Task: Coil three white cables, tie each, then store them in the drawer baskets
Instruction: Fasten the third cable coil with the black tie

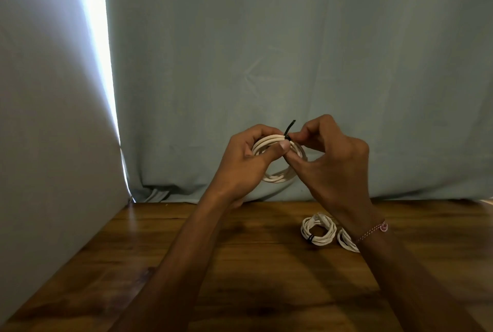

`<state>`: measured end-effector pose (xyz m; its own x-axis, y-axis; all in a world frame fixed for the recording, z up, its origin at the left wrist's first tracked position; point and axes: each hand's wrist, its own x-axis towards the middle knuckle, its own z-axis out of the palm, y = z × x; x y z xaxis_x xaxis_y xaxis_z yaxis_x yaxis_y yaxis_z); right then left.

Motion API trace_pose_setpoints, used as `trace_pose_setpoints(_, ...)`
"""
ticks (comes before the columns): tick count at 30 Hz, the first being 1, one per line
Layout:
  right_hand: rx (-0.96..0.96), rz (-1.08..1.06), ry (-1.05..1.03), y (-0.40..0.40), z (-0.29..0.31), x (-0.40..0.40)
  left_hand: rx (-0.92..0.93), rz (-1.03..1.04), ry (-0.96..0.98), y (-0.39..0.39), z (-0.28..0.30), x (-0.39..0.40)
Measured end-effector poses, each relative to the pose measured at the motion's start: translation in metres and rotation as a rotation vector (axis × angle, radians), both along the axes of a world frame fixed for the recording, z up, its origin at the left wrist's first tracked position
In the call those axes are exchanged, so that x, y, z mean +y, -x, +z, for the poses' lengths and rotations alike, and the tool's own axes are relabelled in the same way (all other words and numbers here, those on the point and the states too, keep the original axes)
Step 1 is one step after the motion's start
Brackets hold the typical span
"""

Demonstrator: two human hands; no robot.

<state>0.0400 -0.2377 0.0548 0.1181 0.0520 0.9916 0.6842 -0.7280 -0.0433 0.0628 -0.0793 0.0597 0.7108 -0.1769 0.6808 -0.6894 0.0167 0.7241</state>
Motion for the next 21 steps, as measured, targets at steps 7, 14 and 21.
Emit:
trace_pose_setpoints(7,0.433,0.454,-0.166,0.011,0.022,-0.017,0.033,-0.084,-0.005,-0.004,0.000,0.007)
trace_pose_setpoints(14,0.353,0.470,-0.209,0.007,0.020,-0.014,0.028,-0.187,-0.071,-0.003,-0.001,0.007)
trace_pose_setpoints(21,0.093,0.191,-0.131,0.008,0.014,-0.010,0.023,-0.208,-0.020,-0.003,-0.003,0.005)
